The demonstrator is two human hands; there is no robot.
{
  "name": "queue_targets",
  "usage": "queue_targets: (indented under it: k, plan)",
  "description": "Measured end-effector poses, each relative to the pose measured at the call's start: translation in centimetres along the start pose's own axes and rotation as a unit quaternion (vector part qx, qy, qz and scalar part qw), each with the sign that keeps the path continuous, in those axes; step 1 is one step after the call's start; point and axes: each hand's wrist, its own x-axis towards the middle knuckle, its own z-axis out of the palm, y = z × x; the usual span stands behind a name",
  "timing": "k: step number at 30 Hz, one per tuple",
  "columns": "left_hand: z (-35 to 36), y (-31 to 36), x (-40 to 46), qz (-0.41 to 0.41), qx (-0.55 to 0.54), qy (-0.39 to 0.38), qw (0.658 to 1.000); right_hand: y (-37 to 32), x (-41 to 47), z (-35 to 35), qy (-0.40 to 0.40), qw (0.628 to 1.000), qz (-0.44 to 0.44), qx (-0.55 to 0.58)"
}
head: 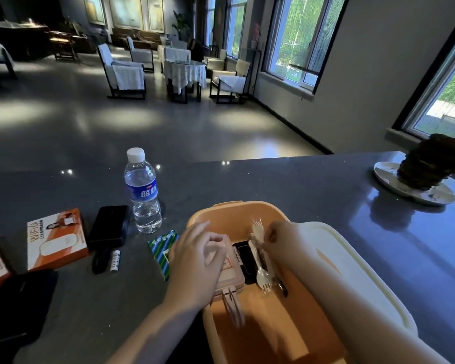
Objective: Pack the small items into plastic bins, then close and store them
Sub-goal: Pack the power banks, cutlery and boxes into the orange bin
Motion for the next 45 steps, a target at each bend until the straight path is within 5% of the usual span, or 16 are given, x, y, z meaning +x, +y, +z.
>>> queue_targets:
  k: [3,12,18,26,33,45]
  plan:
    - [-0.3,-0.8,-0.4,-0.002,-0.016,0.001,1.000,-0.6,0.0,1.0,-0.018,0.996,-0.006,-0.092]
    - [-3.2,-2.9,-2.8,-0.014,-0.056,-0.019,0.998,-2.7,-0.8,0.7,-0.001,0.992,-0.023,-0.122]
    - [-7.8,-8.5,-3.8,-0.103,0.010,0.051,0.993,-10.8,-5.4,-1.9,0.078,0.985,-0.152,0.030]
    - [-11.5,-15.1,-2.6,-0.085,0.195,0.024,0.977,-19.5,-12.9,6.9,0.028,0.963,-0.222,0.150]
    - [-10.7,-18.4,0.6,-0.043,0.333,-0.091,0.937,-19.9,-8.1,12.8,-0.007,0.995,-0.078,0.061]
    - [-10.8,-19.1,1.2,-0.031,0.303,-0.116,0.945,-19.5,-5.7,17.4,-0.013,0.998,0.017,-0.059]
